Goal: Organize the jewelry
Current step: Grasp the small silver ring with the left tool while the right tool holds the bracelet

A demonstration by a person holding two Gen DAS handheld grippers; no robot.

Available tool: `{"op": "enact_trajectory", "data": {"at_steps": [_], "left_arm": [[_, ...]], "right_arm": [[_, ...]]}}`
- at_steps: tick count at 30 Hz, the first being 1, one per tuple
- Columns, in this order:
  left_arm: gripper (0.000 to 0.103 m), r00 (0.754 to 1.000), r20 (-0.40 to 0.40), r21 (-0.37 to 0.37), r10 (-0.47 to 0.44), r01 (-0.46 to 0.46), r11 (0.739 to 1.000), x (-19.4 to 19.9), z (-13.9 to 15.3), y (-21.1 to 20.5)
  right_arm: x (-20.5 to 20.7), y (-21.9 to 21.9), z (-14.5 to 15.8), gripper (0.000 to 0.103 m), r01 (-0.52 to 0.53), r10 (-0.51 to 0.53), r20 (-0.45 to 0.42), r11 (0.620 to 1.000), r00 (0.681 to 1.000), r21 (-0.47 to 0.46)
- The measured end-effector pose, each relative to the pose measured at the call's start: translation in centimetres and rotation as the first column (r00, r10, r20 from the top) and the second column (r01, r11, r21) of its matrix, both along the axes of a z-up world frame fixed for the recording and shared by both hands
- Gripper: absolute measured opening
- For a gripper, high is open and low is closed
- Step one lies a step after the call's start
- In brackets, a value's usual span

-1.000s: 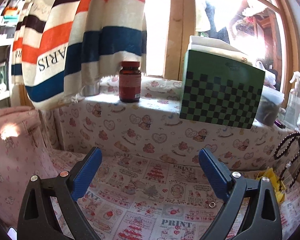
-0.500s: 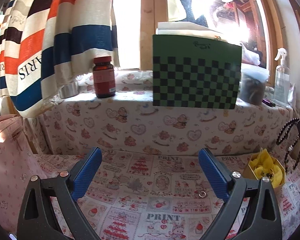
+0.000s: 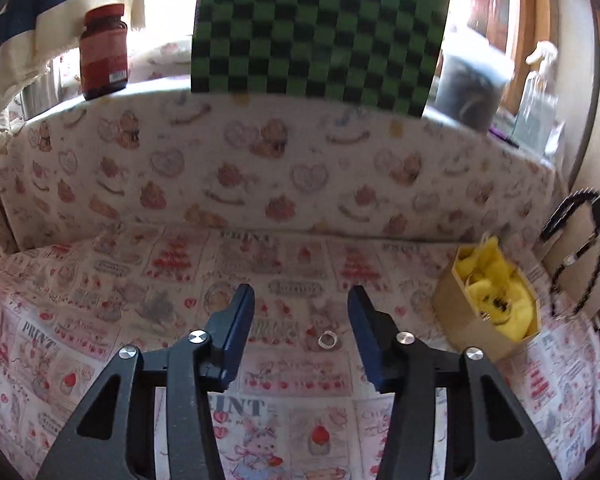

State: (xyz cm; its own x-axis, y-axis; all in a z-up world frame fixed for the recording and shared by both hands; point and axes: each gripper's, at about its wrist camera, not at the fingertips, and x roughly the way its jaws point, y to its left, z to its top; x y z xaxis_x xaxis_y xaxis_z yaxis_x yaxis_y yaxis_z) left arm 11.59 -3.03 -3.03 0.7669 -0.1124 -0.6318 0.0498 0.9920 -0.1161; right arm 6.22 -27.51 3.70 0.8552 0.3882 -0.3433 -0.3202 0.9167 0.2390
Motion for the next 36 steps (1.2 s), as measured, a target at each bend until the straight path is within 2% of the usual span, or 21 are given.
{"op": "enact_trajectory", "data": {"at_steps": [4,8,9,10,12,14,15,18,21,25,28,31,36], "left_arm": [[0.038,0.998,-0.043,-0.068,-0.041,0.038,0.997,0.5,-0.8,-0.1],[0.027,0.985,-0.166,-0.121,-0.056,0.036,0.992,2.1,-2.2,-0.1],[0.027,0.983,-0.169,-0.14,-0.065,0.041,0.989,2.2,-2.1,-0.1],[0.027,0.984,-0.17,-0.125,-0.061,0.039,0.991,2.2,-1.8,-0.2],[0.027,0.984,-0.172,-0.038,-0.049,0.043,0.998,2.4,-1.1,-1.2],[0.027,0.978,-0.208,0.03,-0.036,0.043,0.999,2.8,-1.0,-2.2],[0.027,0.973,-0.23,0.041,-0.03,0.041,0.998,3.0,-1.1,-2.3],[0.027,0.956,-0.293,0.026,-0.034,0.044,0.999,3.6,-1.6,-2.8],[0.027,0.947,-0.321,0.052,-0.026,0.045,0.998,4.3,-2.2,-3.3],[0.027,0.947,-0.321,0.055,-0.029,0.049,0.997,5.0,-2.3,-3.4],[0.025,0.94,-0.337,0.029,-0.048,0.061,0.998,5.4,-3.0,-3.4],[0.025,0.946,-0.324,0.078,-0.028,0.056,0.995,5.4,-3.3,-3.5],[0.023,0.948,-0.317,0.084,-0.03,0.059,0.995,5.6,-3.7,-3.8]], "right_arm": [[-0.2,-0.3,0.2,0.005,0.013,-0.013,0.011,1.0,1.0,0.0],[-0.1,-0.6,0.2,0.005,0.017,-0.017,0.009,1.0,1.0,0.006],[-0.1,-0.7,0.2,0.005,0.018,-0.018,0.005,1.0,1.0,0.008],[0.0,-0.8,0.1,0.005,0.019,-0.019,0.002,1.0,1.0,0.01],[0.2,-1.0,0.1,0.005,0.021,-0.021,-0.009,1.0,1.0,0.017],[0.2,-1.1,0.1,0.005,0.022,-0.022,-0.012,1.0,1.0,0.02],[0.2,-1.1,0.1,0.005,0.022,-0.022,-0.011,1.0,1.0,0.02],[0.1,-1.0,0.1,0.005,0.022,-0.022,-0.01,1.0,1.0,0.017],[0.2,-1.1,0.0,0.005,0.023,-0.023,-0.017,1.0,1.0,0.016],[0.3,-1.1,-0.1,0.005,0.022,-0.022,-0.022,1.0,1.0,0.017],[0.3,-1.1,0.0,0.005,0.023,-0.023,-0.023,1.0,0.999,0.017],[0.3,-1.2,0.0,0.005,0.025,-0.025,-0.022,0.999,0.999,0.023],[0.2,-1.2,0.1,0.005,0.026,-0.025,-0.017,0.999,1.0,0.021]]}}
